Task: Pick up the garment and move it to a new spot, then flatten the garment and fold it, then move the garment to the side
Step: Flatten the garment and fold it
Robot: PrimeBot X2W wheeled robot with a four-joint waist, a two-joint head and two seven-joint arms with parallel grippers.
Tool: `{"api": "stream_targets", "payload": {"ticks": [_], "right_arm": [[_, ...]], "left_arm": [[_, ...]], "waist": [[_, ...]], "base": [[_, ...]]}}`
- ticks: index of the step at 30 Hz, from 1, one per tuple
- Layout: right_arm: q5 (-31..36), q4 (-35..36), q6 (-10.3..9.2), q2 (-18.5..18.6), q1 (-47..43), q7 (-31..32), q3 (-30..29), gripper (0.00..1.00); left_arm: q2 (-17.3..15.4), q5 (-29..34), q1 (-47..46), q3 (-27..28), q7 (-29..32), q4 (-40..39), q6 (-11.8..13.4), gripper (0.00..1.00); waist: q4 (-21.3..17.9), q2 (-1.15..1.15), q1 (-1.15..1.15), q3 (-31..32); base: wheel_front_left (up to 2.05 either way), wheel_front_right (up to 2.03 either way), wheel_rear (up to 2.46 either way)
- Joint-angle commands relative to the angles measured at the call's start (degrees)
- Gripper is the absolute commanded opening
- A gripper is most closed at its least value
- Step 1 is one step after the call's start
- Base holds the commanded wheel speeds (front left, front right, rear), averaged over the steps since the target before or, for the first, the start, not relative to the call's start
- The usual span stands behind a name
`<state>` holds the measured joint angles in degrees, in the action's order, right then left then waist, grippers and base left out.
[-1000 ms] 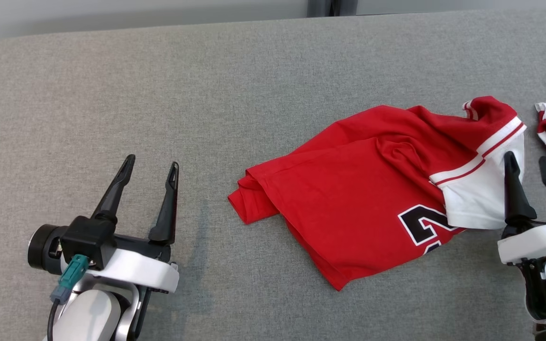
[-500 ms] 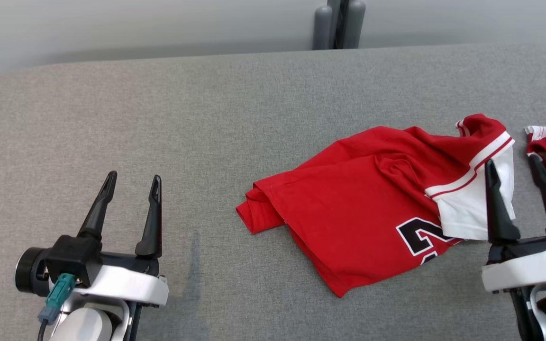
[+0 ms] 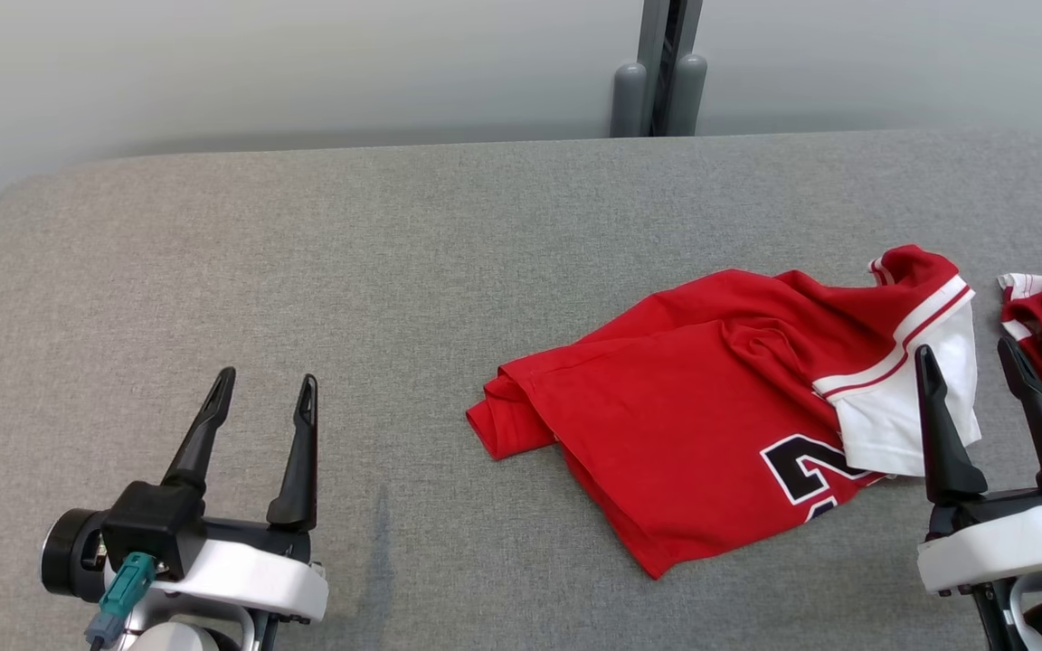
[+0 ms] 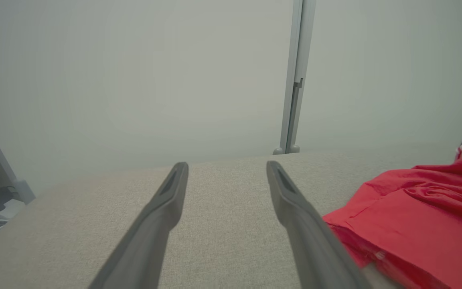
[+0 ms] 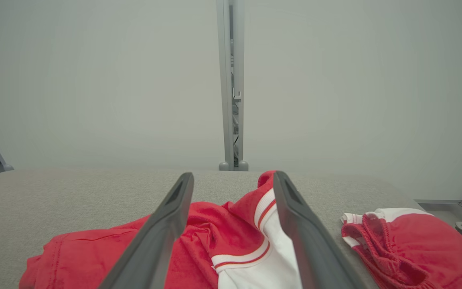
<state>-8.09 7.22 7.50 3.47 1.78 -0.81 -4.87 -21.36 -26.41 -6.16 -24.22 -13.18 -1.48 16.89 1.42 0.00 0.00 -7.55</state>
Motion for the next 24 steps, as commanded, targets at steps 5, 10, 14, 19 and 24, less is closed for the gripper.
{"api": "stream_targets", "payload": {"ticks": [5, 10, 14, 19, 24], "right_arm": [[-0.2, 0.3, -0.02, -0.1, -0.3, 0.2, -0.3, 1.00], [-0.4, 0.6, -0.02, -0.2, 0.2, 0.6, 0.0, 1.00], [-0.7, 0.6, -0.02, -0.3, 0.7, 0.8, 0.3, 1.00], [-0.8, 0.6, -0.02, -0.4, 1.8, 0.5, 0.9, 1.00], [-1.0, -0.3, -0.02, -0.4, 3.0, -0.3, 1.3, 1.00]], "left_arm": [[-0.2, -0.4, 0.3, -0.3, 0.2, -0.1, 0.3, 1.00], [-0.1, -0.6, -1.0, -0.6, 0.6, -0.5, -0.2, 1.00], [0.6, -1.6, -3.9, -2.8, 3.6, -0.6, -2.9, 1.00], [2.8, -4.9, -8.8, -7.1, 11.5, 1.2, -7.6, 1.00], [5.3, -8.7, -12.2, -10.3, 19.3, 4.3, -10.8, 1.00]], "waist": [[0.4, 0.00, 0.00, 0.2], [0.2, 0.00, 0.00, -0.3], [-0.5, 0.00, 0.00, -1.9], [-2.5, 0.00, 0.00, -4.8], [-4.9, 0.00, 0.00, -7.6]], "base": [[0.00, 0.00, 0.00], [0.00, 0.00, 0.00], [0.00, 0.00, 0.00], [0.00, 0.00, 0.00], [0.00, 0.00, 0.00]]}}
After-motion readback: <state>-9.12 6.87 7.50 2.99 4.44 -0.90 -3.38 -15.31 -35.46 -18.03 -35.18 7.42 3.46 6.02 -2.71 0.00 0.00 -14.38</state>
